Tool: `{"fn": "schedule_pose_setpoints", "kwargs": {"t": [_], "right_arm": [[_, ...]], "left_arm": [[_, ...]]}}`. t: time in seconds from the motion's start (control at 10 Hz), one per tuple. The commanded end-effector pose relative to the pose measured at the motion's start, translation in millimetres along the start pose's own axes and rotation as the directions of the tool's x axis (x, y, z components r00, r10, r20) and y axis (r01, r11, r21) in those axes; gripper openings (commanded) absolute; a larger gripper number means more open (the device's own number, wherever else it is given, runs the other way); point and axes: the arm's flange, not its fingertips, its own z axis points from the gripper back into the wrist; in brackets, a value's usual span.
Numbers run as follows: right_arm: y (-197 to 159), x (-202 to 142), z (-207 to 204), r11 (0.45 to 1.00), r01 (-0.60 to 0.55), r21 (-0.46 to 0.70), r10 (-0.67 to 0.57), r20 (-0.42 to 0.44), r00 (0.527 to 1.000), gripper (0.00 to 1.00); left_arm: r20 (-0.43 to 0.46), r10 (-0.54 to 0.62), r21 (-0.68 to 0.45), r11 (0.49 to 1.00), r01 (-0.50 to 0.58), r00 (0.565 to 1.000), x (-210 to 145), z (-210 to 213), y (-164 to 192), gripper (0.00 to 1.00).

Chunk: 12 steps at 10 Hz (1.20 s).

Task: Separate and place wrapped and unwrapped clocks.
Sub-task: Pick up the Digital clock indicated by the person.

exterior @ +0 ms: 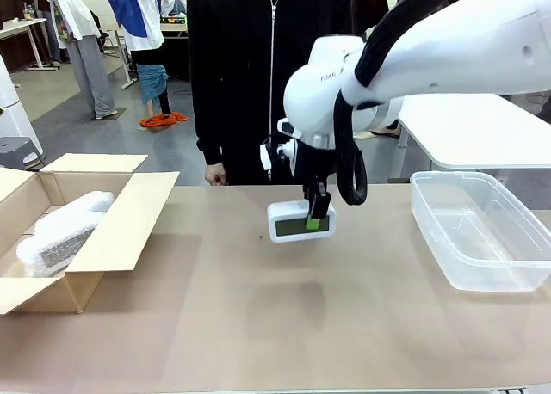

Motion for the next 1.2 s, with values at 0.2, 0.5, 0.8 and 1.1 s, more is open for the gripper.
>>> {"fn": "schedule_pose_setpoints", "kwargs": {"t": [0.2,0.5,0.8,1.1], "right_arm": [[15.2,2.1,72.9,0.998,0.061,-0.028,-0.063,-0.064,0.996,0.31],[16.7,7.9,109.3,0.994,0.087,-0.072,-0.092,-0.061,0.994,0.0],[10.8,10.5,115.1,0.994,0.077,-0.076,-0.082,-0.057,0.995,0.0],[9.0,9.4,115.8,0.994,0.078,-0.078,-0.082,-0.055,0.995,0.31]], "left_arm": [[0.004,-0.023,-0.002,1.0,0.023,1.0,-1.7,0.6,-3.6,1.0],[0.004,-0.023,-0.002,1.0,0.023,1.0,-1.7,0.6,-3.6,1.0],[0.004,-0.023,-0.002,1.0,0.023,1.0,-1.7,0.6,-3.6,1.0],[0.004,-0.023,-0.002,1.0,0.023,1.0,-1.7,0.6,-3.6,1.0]]}}
